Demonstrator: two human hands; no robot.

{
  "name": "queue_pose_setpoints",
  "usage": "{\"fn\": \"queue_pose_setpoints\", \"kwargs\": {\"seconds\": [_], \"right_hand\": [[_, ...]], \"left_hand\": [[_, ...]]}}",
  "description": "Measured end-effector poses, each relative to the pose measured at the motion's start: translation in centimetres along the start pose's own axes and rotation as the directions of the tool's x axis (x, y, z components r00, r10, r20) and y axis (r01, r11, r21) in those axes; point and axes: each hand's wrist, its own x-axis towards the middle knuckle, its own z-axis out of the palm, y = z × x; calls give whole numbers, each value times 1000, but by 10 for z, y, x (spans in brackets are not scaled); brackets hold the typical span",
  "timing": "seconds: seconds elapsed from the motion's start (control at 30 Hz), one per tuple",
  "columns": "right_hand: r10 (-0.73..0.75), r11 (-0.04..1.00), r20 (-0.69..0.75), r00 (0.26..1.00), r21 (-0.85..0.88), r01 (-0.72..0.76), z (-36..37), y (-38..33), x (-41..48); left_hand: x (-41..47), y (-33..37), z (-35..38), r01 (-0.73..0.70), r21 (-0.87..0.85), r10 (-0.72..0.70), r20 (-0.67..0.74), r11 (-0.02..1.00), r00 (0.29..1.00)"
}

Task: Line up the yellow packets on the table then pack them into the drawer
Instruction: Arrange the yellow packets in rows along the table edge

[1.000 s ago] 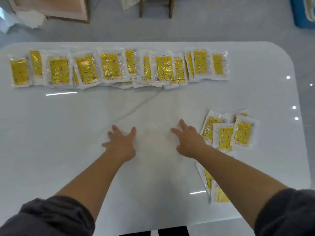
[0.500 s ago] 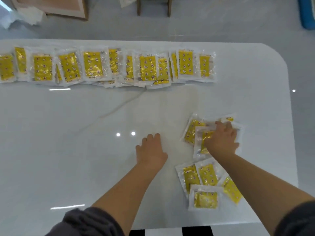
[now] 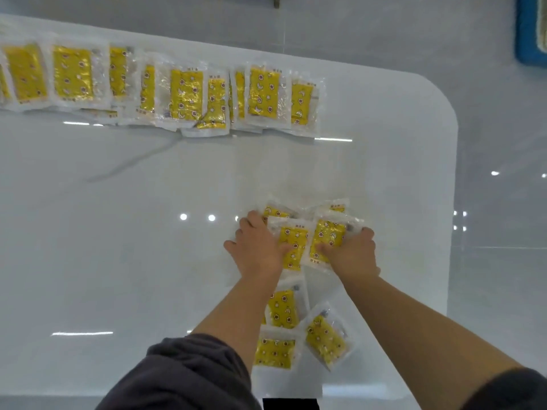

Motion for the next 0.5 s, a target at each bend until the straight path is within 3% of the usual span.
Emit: {"fn": "queue_pose_setpoints", "kwargs": {"seconds": [0.13,0.33,0.5], "right_hand": [[-59,996,34,998,74,57,-12,7,6],[-84,990,97,992,122,71,-30,15,17],[-146,976,80,986,173,131,-36,20,18]], "left_hand": [[6,-15,-5,75,-251,-64,53,965,997],[12,-39,-12,84,-420,-24,146,904,989],[12,-51,-23,83,-458,-4,172,885,985]]}}
